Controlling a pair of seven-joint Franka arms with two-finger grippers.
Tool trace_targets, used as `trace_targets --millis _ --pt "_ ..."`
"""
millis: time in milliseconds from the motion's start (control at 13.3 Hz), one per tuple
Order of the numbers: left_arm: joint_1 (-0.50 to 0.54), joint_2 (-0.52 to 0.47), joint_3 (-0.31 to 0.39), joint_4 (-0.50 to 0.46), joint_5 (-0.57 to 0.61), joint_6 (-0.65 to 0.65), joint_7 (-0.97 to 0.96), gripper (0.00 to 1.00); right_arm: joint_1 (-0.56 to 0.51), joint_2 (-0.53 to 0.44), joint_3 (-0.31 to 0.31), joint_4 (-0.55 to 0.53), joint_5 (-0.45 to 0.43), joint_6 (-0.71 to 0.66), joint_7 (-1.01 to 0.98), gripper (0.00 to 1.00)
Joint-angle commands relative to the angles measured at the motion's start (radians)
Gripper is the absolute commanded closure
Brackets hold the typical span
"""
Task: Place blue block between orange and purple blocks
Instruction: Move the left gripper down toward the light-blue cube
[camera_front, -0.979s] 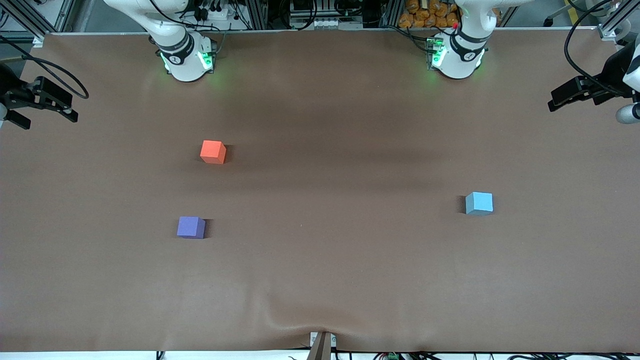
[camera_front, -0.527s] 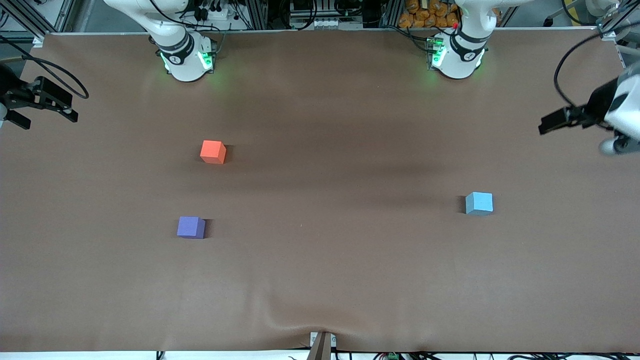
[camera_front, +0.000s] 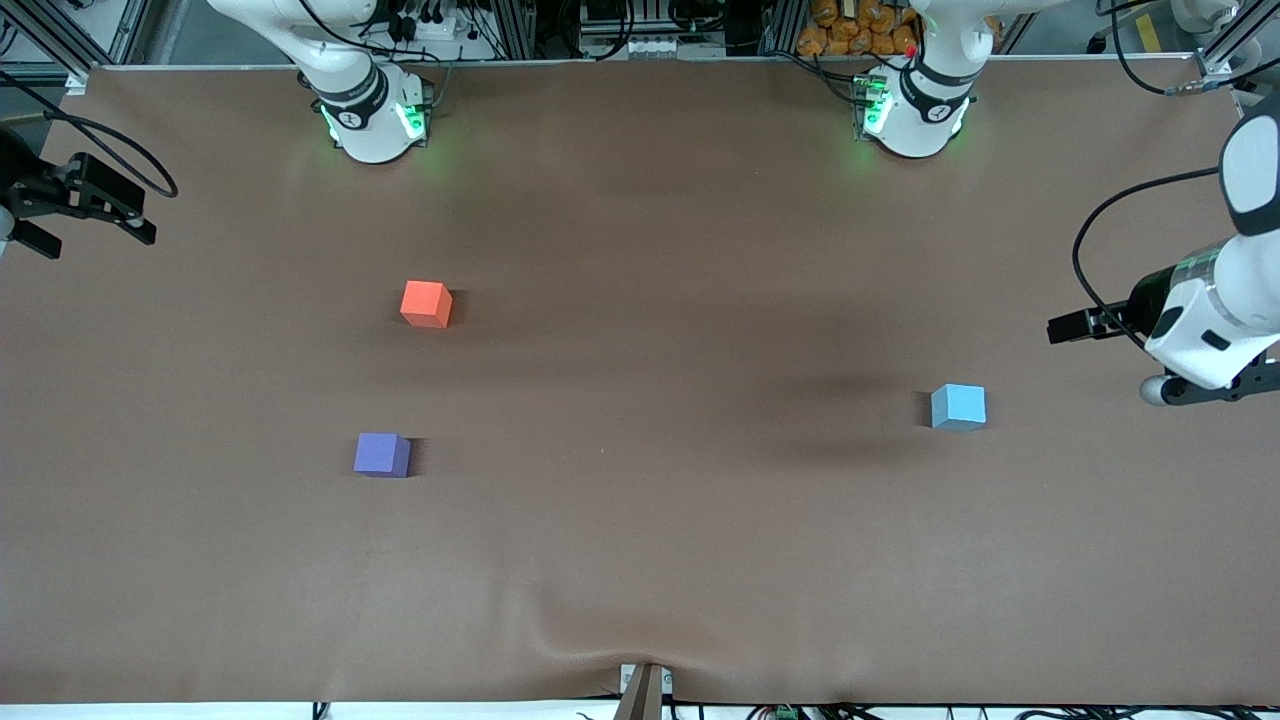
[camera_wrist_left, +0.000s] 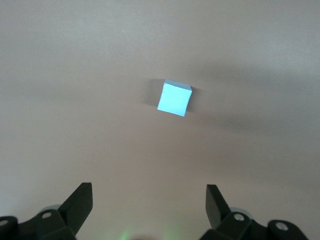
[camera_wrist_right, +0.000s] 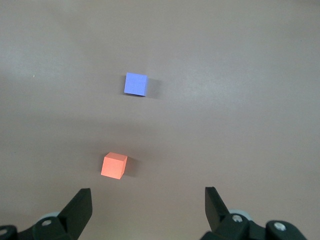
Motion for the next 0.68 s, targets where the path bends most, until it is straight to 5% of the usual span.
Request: trace_targets --millis 0,603 --pt "0.003 0.024 -0.006 0.019 0.023 0.008 0.014 0.00 -0.023 0.005 0.014 0.014 0.007 -0.011 -0.016 0.00" --pt "0.002 0.150 -0.009 0.010 -0.026 0.093 0.022 0.00 -0.023 0.005 0.013 0.014 0.007 -0.013 -0.016 0.00"
